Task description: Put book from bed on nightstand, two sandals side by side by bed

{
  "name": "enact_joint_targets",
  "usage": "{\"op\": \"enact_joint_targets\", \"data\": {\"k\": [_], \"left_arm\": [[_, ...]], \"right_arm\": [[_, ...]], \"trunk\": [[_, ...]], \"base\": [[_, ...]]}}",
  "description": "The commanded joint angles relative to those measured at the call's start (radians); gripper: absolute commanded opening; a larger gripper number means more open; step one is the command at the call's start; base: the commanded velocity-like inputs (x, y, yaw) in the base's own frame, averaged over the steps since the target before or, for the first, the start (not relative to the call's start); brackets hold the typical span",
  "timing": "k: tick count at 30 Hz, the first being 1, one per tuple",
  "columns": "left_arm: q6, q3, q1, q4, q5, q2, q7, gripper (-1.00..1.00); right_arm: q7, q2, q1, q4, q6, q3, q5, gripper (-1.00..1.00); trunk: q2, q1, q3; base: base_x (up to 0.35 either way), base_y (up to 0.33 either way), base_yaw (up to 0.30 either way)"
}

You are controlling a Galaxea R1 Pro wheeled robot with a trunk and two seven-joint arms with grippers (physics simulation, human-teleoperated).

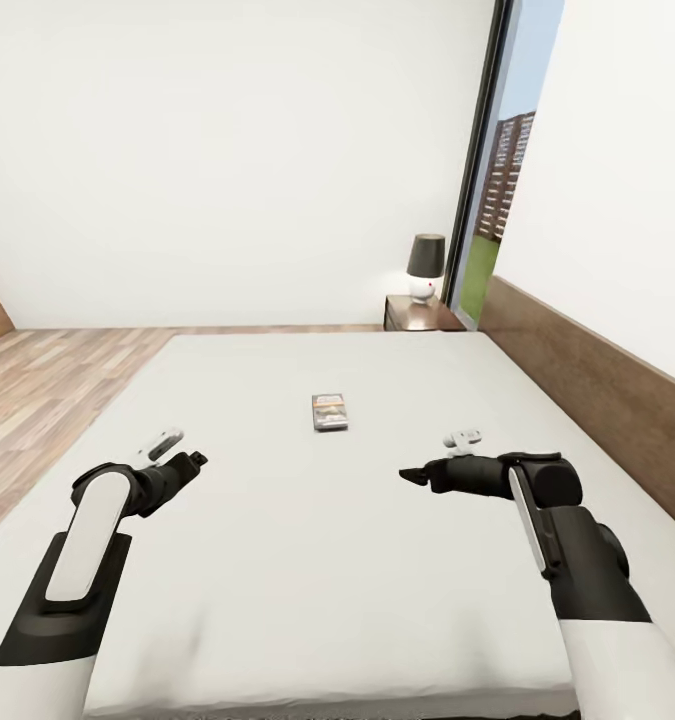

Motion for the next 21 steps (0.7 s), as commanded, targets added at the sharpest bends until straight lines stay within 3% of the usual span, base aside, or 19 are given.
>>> {"op": "enact_joint_targets", "data": {"k": [1, 6, 11, 12, 13, 16, 17, 19, 20, 21], "left_arm": [[0.005, 0.000, -0.001, -0.001, 0.008, 0.000, 0.008, 1.00], [0.006, -0.001, 0.000, 0.001, 0.007, 0.000, 0.006, 1.00], [0.007, -0.002, 0.001, 0.005, 0.005, 0.000, 0.004, 1.00], [0.007, -0.002, 0.001, 0.005, 0.005, 0.000, 0.004, 1.00], [0.007, -0.003, 0.001, 0.010, 0.003, 0.000, 0.003, 1.00], [0.007, -0.006, 0.005, 0.016, 0.002, -0.001, 0.002, 1.00], [0.005, -0.047, 0.040, 0.024, -0.003, -0.002, -0.009, 1.00], [0.002, -0.081, 0.057, 0.021, -0.004, -0.003, -0.023, 1.00], [-0.002, -0.143, 0.077, 0.008, -0.006, -0.003, -0.036, 1.00], [-0.003, -0.156, 0.082, 0.005, -0.007, -0.003, -0.039, 1.00]], "right_arm": [[0.010, 0.000, -0.004, 0.008, 0.003, -0.001, 0.010, 1.00], [-0.014, 0.002, -0.015, 0.044, 0.003, 0.000, 0.009, 1.00], [-0.102, 0.005, -0.060, 0.155, 0.003, 0.002, 0.004, 1.00], [-0.113, 0.005, -0.071, 0.183, -0.005, 0.002, 0.003, 1.00], [-0.138, 0.006, -0.113, 0.295, -0.069, 0.003, -0.004, 1.00], [-0.146, 0.006, -0.138, 0.360, -0.110, 0.002, -0.006, 1.00], [-0.152, 0.006, -0.165, 0.445, -0.158, 0.002, -0.009, 1.00], [-0.149, 0.006, -0.169, 0.465, -0.191, 0.001, -0.010, 1.00], [-0.138, 0.004, -0.167, 0.441, -0.223, 0.000, -0.011, 1.00], [-0.128, 0.003, -0.166, 0.421, -0.228, -0.001, -0.011, 1.00]], "trunk": [[-0.001, 0.000, -0.003], [-0.001, 0.000, -0.010], [-0.001, 0.000, -0.018], [-0.001, 0.000, -0.020], [-0.001, 0.000, -0.021], [-0.001, 0.000, -0.026], [-0.001, 0.000, -0.027], [-0.001, 0.000, -0.031], [-0.001, 0.000, -0.032], [-0.001, 0.000, -0.034]], "base": [[0.000, 0.000, 0.000], [0.000, 0.000, 0.000], [0.000, 0.000, 0.000], [0.000, 0.000, 0.000], [0.000, 0.000, 0.000], [0.000, 0.000, 0.000], [0.000, 0.000, 0.000], [0.000, 0.000, 0.000], [0.000, 0.000, 0.000], [0.000, 0.000, 0.000]]}}
